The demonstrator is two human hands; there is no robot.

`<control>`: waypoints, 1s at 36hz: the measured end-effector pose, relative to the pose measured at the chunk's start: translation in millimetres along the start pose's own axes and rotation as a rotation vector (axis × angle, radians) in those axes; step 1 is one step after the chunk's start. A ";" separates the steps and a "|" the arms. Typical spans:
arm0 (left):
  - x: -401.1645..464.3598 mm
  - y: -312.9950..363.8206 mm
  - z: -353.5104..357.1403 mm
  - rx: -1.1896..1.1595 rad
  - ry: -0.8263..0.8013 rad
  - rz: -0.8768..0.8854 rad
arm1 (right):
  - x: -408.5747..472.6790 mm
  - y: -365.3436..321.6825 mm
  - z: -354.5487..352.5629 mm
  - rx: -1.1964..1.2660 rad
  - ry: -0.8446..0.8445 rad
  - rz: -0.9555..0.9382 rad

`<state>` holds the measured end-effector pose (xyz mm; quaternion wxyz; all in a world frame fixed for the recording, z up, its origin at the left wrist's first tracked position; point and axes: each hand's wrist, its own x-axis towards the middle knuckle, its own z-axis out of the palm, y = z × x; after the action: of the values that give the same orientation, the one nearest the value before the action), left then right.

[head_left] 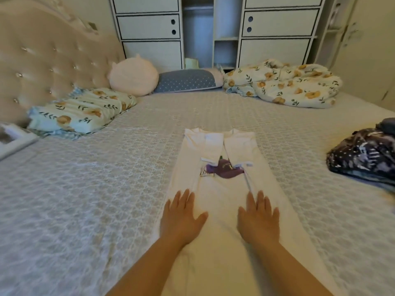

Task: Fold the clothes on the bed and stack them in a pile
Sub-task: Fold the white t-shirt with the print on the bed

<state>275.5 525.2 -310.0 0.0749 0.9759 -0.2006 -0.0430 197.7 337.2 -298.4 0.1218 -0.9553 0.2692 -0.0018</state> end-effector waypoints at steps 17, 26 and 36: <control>-150.6 40.5 -35.4 0.076 -0.013 -0.107 | -156.0 35.1 -38.4 -0.180 0.010 0.033; -154.2 51.9 -53.5 -0.075 -0.050 -0.156 | -163.2 32.2 -68.3 0.012 -0.076 -0.004; -160.1 52.9 -61.9 -0.138 -0.074 -0.164 | -174.4 40.4 -55.1 -0.025 -0.106 -0.042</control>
<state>115.5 548.9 -231.8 0.1309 0.9792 -0.1195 -0.0985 24.0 380.9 -243.6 0.1239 -0.9610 0.2423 0.0496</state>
